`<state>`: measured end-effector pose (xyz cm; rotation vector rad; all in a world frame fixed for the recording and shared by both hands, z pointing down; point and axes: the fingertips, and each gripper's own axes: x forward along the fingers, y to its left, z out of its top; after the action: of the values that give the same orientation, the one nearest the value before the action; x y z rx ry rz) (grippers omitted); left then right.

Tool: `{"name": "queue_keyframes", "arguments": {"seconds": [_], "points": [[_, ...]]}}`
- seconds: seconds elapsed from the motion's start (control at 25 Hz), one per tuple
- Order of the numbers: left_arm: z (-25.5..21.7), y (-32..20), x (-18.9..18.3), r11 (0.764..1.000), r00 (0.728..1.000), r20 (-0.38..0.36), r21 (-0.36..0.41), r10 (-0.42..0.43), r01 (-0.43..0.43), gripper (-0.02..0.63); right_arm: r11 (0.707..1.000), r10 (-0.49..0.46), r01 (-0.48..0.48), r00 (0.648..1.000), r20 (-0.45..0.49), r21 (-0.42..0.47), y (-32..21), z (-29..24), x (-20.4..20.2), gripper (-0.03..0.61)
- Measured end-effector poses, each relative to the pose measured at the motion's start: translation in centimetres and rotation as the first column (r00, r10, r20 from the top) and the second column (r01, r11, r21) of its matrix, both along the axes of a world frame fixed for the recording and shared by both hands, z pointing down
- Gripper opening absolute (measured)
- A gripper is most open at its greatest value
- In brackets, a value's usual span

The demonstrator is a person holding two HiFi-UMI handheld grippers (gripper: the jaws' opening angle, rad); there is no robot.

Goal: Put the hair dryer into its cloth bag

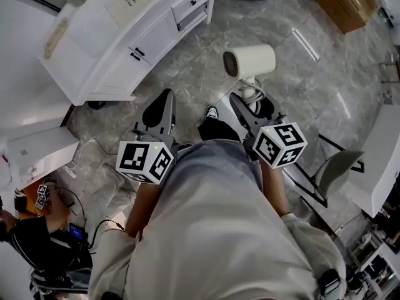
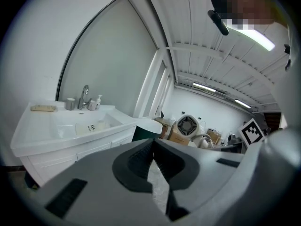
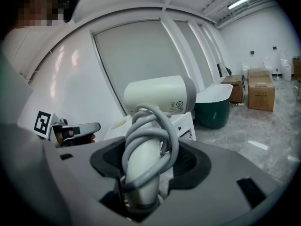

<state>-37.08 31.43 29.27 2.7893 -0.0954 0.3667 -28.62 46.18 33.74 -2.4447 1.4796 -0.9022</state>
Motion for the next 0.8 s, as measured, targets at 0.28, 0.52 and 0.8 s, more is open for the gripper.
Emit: {"name": "queue_keyframes", "arguments": {"seconds": [0.28,0.52,0.8], "points": [[-0.2,-0.3,5.8,1.0,1.0,-0.001,0.012,-0.029,0.029,0.008,0.999,-0.032,0.032,0.999,0.016,0.008,-0.6,0.8,6.2,0.258],[-0.3,-0.3,9.3,0.998,0.998,-0.007,0.021,-0.058,0.058,0.008,0.997,-0.076,0.076,0.997,0.031,0.007,-0.7,1.6,9.6,0.258],[0.2,0.0,11.1,0.998,0.998,0.004,0.012,-0.065,0.065,0.008,0.996,-0.085,0.085,0.995,0.048,-0.003,-0.2,2.6,11.6,0.258]]}}
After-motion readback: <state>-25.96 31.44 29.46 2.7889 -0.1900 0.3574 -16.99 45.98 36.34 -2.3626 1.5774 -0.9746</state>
